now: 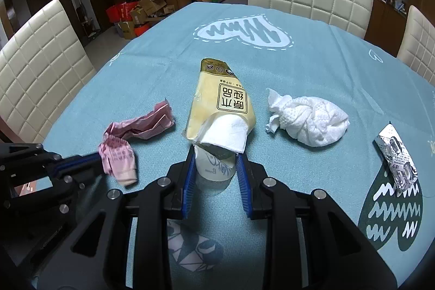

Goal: Collect trash

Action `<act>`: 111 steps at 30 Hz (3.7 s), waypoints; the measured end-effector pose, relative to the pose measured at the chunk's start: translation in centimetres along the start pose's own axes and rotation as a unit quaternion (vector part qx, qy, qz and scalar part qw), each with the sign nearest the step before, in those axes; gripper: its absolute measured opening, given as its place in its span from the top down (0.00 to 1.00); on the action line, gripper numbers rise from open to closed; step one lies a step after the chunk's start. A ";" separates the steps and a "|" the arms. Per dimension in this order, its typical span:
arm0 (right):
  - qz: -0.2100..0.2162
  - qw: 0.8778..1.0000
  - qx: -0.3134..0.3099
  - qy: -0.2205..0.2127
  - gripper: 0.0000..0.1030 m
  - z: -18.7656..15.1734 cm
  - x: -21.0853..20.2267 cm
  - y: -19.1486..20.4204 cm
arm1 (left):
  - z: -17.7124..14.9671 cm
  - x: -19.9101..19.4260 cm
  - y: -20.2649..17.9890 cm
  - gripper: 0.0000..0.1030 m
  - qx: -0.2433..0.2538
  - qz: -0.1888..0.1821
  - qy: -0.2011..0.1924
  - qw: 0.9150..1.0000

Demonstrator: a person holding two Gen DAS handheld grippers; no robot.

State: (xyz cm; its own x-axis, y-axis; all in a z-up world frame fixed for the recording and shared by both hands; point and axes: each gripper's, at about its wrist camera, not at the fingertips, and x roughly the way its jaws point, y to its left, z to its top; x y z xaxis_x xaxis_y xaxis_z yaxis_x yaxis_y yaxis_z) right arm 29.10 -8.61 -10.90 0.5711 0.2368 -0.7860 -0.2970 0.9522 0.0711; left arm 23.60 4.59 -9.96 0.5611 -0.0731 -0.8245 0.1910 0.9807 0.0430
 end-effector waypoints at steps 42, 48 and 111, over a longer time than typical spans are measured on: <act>0.007 1.000 0.012 -0.022 0.71 -0.9 -1.8 -0.5 | -1.0 -3.8 -2.3 1.00 0.041 -0.064 -0.083 0.994; 0.007 1.000 0.015 -0.021 0.71 -0.8 -1.8 -0.6 | -0.6 -3.6 -1.8 0.99 0.028 -0.045 -0.086 0.995; 0.016 0.998 -0.012 -0.058 0.75 -1.9 -7.9 1.4 | -2.8 -7.3 3.0 0.81 -0.011 -0.009 -0.097 0.995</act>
State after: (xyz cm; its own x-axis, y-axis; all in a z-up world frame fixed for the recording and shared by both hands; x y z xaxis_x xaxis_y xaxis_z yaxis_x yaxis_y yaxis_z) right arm 22.73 -9.49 -5.79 0.6451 0.2894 -0.7071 -0.3340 0.9392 0.0797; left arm 17.81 8.63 -5.38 0.7026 -0.1221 -0.7011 0.1857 0.9825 0.0150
